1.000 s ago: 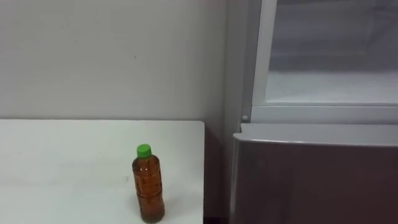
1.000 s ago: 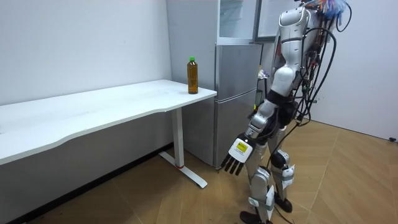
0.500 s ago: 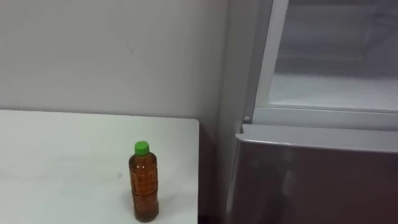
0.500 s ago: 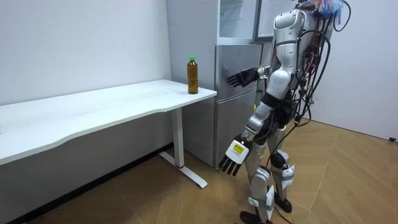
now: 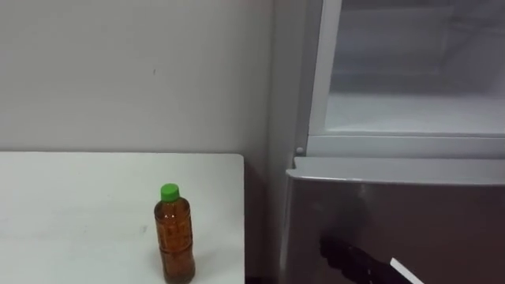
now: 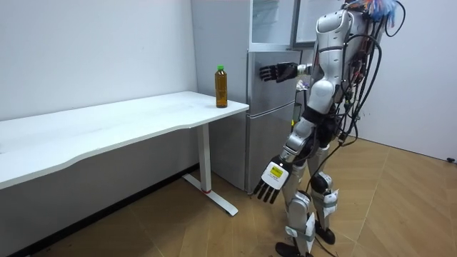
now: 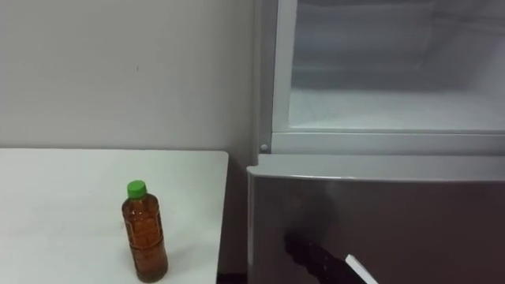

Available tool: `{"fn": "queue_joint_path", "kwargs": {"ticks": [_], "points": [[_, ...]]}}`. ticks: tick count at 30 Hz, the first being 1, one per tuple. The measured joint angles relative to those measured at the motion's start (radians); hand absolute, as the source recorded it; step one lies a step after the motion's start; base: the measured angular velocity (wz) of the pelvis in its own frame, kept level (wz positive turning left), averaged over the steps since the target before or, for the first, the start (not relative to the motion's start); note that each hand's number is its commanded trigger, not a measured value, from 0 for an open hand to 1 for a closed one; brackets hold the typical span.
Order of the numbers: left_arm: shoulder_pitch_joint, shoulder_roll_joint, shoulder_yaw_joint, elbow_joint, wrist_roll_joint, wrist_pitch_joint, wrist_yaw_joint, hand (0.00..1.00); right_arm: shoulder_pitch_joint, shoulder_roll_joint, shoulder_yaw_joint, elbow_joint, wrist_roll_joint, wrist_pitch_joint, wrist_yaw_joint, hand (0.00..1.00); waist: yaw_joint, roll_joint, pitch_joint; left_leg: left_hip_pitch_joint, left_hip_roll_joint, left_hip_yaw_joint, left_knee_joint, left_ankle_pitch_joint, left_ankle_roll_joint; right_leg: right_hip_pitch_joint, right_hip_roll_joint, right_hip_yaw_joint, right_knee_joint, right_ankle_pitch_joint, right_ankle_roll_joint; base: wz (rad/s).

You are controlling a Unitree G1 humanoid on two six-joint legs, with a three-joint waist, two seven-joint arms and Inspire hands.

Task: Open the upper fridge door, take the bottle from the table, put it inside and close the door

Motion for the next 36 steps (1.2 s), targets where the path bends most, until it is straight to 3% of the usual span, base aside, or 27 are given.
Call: {"fn": "queue_joint_path", "kwargs": {"ticks": [10, 15, 23, 29, 36], "points": [[-0.013, 0.012, -0.012, 0.004, 0.007, 0.000, 0.002, 0.00, -0.111, 0.016, 0.009, -0.064, 0.142, 0.003, 0.064, 0.00, 0.009, -0.004, 0.0026, -0.009, 0.000, -0.005, 0.005, 0.000, 0.000, -0.001, 0.000, -0.002, -0.001, 0.003, 0.001, 0.01], [-0.017, 0.012, -0.031, 0.004, 0.006, 0.000, 0.020, 0.00, -0.122, 0.038, 0.046, -0.062, 0.180, 0.002, 0.062, 0.00, 0.014, -0.001, 0.0026, -0.011, 0.000, -0.005, 0.005, 0.000, 0.000, -0.003, 0.000, -0.003, -0.003, 0.003, 0.001, 0.00], [-0.029, 0.012, -0.033, 0.001, 0.018, 0.005, 0.017, 0.00, -0.121, 0.042, 0.107, -0.039, 0.182, 0.002, 0.061, 0.00, 0.042, 0.005, 0.0020, -0.018, 0.001, -0.015, 0.010, 0.000, 0.000, -0.002, 0.000, -0.028, -0.003, 0.005, 0.001, 0.04], [-0.034, 0.010, -0.052, 0.000, 0.038, 0.016, 0.028, 0.00, -0.136, 0.048, 0.126, -0.022, 0.184, 0.002, 0.030, 0.00, 0.062, 0.013, 0.0016, -0.033, -0.001, -0.033, 0.021, 0.001, 0.002, -0.003, 0.000, -0.038, -0.003, 0.006, 0.001, 0.09], [-0.023, -0.001, -0.072, 0.000, 0.037, 0.016, 0.083, 0.00, -0.149, 0.089, 0.156, 0.061, 0.262, 0.000, -0.083, 0.00, 0.063, 0.015, 0.0014, -0.034, -0.002, -0.056, 0.024, 0.003, 0.002, 0.006, 0.000, -0.059, -0.003, 0.006, 0.001, 0.07]]}}
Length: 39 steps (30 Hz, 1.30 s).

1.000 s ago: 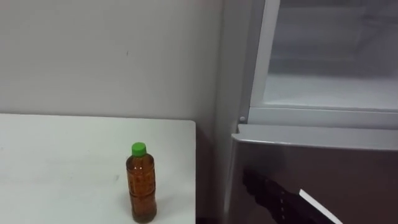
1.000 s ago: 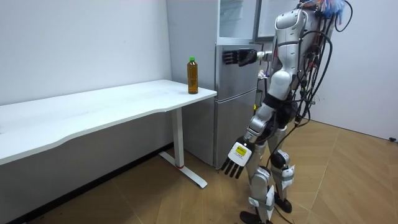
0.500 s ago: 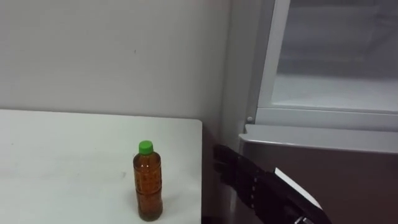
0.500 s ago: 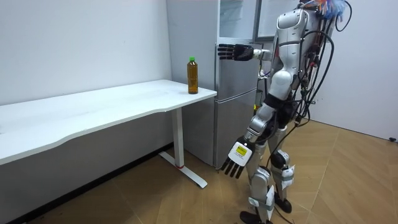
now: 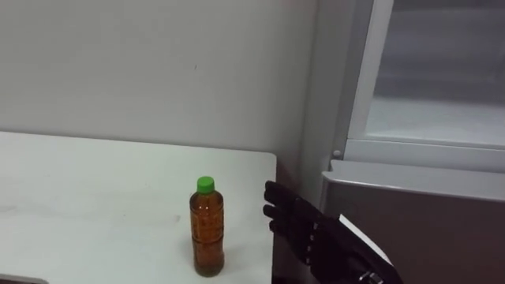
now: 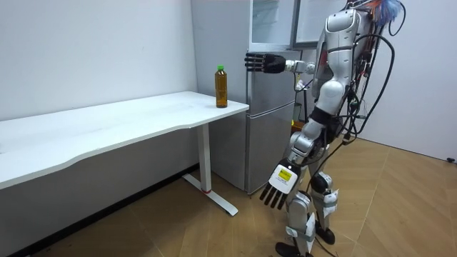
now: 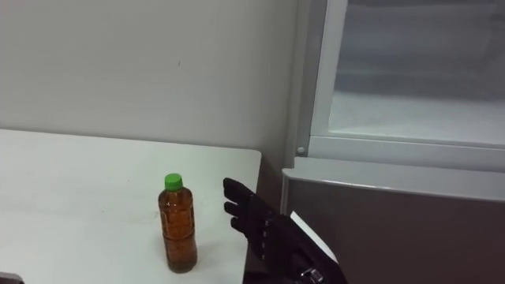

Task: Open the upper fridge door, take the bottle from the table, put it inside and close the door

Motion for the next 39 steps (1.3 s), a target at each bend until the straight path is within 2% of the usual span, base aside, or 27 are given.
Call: {"fn": "queue_joint_path", "kwargs": {"ticks": [5, 9, 13, 16, 21, 29, 39], "points": [[0.001, -0.008, 0.000, 0.000, 0.000, 0.001, 0.017, 0.00, -0.005, 0.025, 0.012, 0.074, -0.002, 0.000, -0.071, 0.00, 0.002, 0.003, 0.0018, -0.004, 0.000, 0.000, -0.003, 0.003, 0.000, -0.003, -0.001, -0.010, 0.000, 0.000, 0.000, 0.02], [-0.004, -0.016, 0.002, 0.000, -0.001, 0.005, 0.023, 0.00, -0.023, 0.025, 0.023, 0.092, 0.002, 0.000, -0.140, 0.00, 0.000, 0.007, 0.0039, -0.015, -0.002, -0.010, -0.002, 0.005, 0.000, -0.007, -0.001, -0.026, -0.001, 0.000, 0.000, 0.08], [-0.006, -0.019, 0.004, -0.002, 0.000, 0.006, 0.020, 0.00, -0.080, 0.024, 0.022, 0.150, 0.015, -0.009, -0.214, 0.00, 0.001, 0.007, 0.0044, -0.017, -0.002, -0.018, -0.002, 0.006, -0.001, -0.006, -0.001, -0.039, -0.001, 0.000, 0.000, 0.07], [-0.007, -0.020, 0.004, -0.010, 0.000, 0.006, 0.015, 0.00, -0.083, 0.024, 0.027, 0.151, 0.038, -0.010, -0.246, 0.00, 0.004, 0.007, 0.0044, -0.017, -0.004, -0.027, -0.001, 0.006, 0.000, -0.002, -0.002, -0.046, -0.001, 0.000, 0.000, 0.08], [-0.007, -0.024, 0.003, -0.028, 0.000, 0.006, 0.013, 0.00, -0.086, 0.024, 0.040, 0.192, 0.040, -0.041, -0.288, 0.00, 0.010, 0.008, 0.0059, -0.015, -0.009, -0.043, 0.000, 0.008, 0.003, 0.010, -0.005, -0.061, -0.001, 0.000, 0.000, 0.10], [-0.011, -0.029, 0.002, -0.029, 0.000, 0.004, 0.005, 0.00, -0.114, 0.024, 0.045, 0.284, 0.041, -0.044, -0.331, 0.00, 0.023, 0.008, 0.0123, -0.028, -0.020, -0.063, 0.000, 0.022, 0.007, 0.008, -0.012, -0.078, -0.001, 0.000, 0.000, 0.07], [-0.011, -0.032, -0.009, -0.028, 0.002, 0.004, 0.023, 0.00, -0.174, 0.023, 0.091, 0.378, 0.039, -0.070, -0.399, 0.00, 0.029, 0.008, 0.0099, -0.057, -0.035, -0.106, 0.000, 0.047, 0.011, -0.004, -0.018, -0.094, 0.000, 0.000, 0.000, 0.13]]}}
